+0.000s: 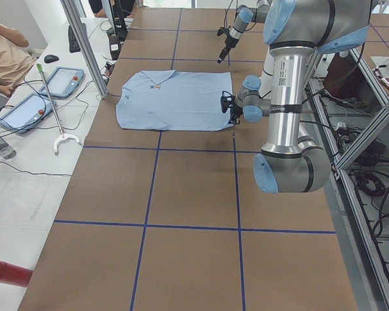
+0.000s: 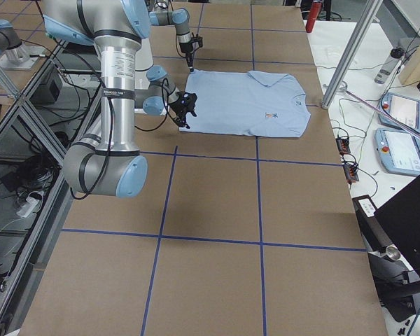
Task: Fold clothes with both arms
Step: 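Grasp the hem corners with both grippers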
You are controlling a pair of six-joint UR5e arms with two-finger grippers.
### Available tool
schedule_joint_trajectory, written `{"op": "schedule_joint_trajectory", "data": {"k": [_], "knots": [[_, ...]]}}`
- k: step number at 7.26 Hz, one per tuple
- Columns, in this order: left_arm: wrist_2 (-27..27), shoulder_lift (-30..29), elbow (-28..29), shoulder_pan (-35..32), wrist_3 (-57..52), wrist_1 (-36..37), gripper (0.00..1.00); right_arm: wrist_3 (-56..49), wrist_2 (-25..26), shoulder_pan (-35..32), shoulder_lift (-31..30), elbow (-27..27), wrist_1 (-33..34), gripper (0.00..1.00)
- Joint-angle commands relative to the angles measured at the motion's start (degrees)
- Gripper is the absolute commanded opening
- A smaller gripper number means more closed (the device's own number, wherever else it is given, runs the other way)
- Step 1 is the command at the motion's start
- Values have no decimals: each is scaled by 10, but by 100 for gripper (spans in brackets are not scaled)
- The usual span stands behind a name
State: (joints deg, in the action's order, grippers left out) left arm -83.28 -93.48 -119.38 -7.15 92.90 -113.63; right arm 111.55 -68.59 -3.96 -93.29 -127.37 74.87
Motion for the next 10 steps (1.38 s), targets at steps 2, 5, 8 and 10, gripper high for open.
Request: {"op": "schedule_joint_trajectory", "data": {"k": [2,5,8,10], "knots": [[22,0,-5,-3,0,0,0,43,39,46,4,28,5,78],[36,-2,-12,-1,0,-1,0,44,83,78,20,62,5,75],[39,-1,-12,-1,-1,-1,0,42,83,82,51,84,5,58],[39,-1,-11,-1,-1,-1,0,40,82,81,51,82,5,46]]}}
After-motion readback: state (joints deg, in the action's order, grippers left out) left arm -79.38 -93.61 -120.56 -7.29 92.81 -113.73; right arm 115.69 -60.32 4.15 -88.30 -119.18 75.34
